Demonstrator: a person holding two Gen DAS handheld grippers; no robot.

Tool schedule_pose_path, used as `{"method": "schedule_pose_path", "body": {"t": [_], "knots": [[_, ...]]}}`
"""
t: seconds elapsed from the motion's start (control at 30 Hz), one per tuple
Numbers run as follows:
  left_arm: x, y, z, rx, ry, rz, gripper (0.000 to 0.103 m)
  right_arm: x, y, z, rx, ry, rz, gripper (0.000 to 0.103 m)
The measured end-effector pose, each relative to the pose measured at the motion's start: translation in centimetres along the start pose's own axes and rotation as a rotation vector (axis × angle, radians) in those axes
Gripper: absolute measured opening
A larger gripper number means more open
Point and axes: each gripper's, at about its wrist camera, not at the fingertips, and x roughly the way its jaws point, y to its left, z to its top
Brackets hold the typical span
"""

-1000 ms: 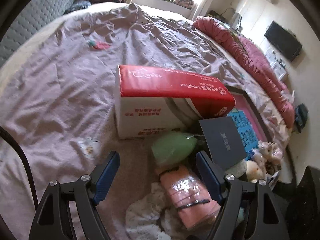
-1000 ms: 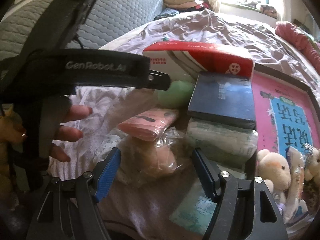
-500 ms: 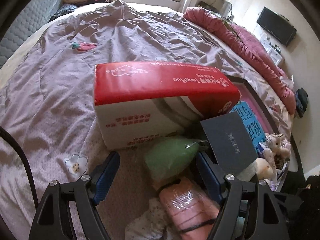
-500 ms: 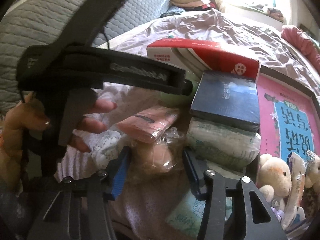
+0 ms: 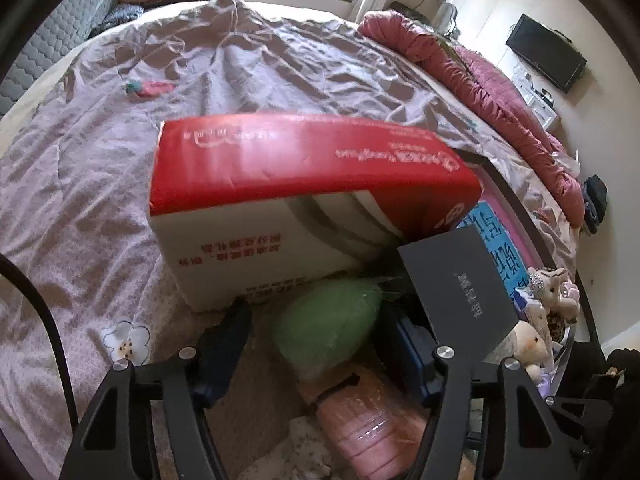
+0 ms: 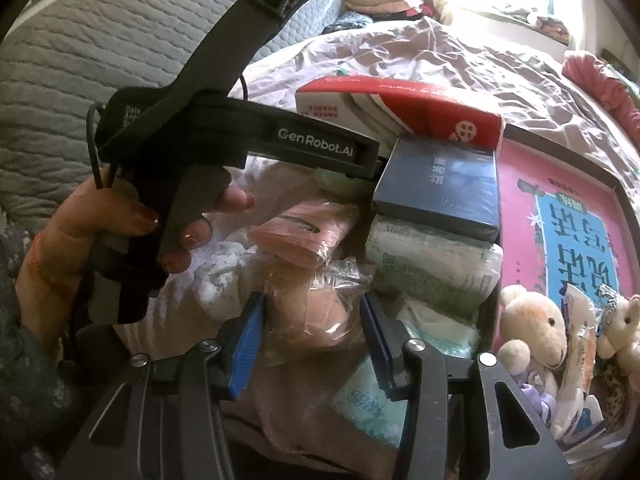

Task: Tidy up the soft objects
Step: 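Grasp the green fuzzy ball with the left tool while the right tool grasps the clear bun bag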

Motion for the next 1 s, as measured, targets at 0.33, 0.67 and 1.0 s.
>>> {"method": "schedule_pose_path", "body": {"t": [0.33,0.67,1.0], "knots": [[-0.1,-0.7,-0.4,0.043,-0.023,0.009,0.047,1.3,-0.3,0.3,-0.012,0.026,0.004,0.052],[-2.3,-0.6,-1.2,0.014,-0.045,0.032,0.045,-1.0,-0.8,0.0,0.024,-0.029,0.044,0.047],[-4.7,0.2,-3.0,-0.032,-0.049,0.053,0.045,-3.6,0.3,-0.4,-0.009,-0.068,0.054,0.047]]}}
